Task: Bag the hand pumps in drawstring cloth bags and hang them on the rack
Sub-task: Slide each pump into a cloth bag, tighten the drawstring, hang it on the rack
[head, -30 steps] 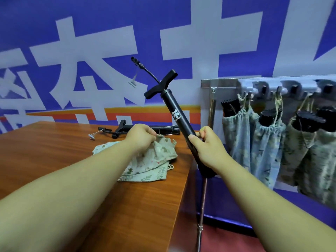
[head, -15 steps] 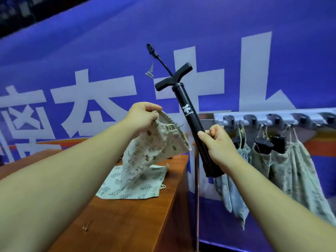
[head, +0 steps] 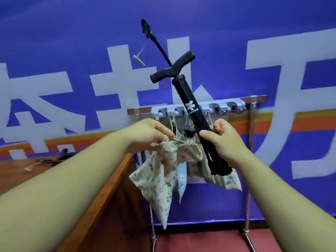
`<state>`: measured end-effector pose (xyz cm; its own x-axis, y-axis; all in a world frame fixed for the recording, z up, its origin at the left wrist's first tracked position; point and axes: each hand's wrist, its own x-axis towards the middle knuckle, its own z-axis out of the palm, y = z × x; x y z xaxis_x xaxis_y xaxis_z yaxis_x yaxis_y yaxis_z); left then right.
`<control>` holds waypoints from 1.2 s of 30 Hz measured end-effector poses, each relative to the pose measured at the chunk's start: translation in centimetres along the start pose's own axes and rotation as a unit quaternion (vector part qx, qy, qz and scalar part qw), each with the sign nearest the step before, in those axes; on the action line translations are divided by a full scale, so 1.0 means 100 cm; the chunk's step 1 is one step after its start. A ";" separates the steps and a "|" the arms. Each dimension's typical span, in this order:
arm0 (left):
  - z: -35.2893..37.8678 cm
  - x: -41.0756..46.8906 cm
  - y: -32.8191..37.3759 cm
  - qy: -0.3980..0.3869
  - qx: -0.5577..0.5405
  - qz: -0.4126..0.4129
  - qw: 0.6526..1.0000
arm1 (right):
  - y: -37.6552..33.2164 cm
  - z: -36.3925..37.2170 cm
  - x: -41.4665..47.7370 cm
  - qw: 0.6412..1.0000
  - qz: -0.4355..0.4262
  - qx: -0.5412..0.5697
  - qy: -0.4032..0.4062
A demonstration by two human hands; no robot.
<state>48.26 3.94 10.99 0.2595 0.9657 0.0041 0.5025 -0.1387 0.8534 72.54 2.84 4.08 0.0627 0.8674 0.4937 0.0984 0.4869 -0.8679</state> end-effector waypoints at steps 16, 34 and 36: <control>0.182 0.035 -0.157 -0.034 0.002 -0.067 0.997 | 0.131 -0.075 -0.071 0.989 0.102 -0.094 -0.041; 0.237 0.050 -0.299 0.044 -0.101 -0.177 0.978 | 0.267 -0.040 -0.110 0.971 0.146 -0.178 0.063; 0.239 0.052 -0.309 0.067 -0.119 -0.187 0.973 | 0.274 -0.034 -0.114 0.966 0.164 -0.184 0.078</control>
<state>53.80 8.02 -27.84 -0.0230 0.9612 -0.2749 0.3311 0.2668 0.9051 77.91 5.96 -25.10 0.2976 0.9285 0.2222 0.3926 0.0931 -0.9150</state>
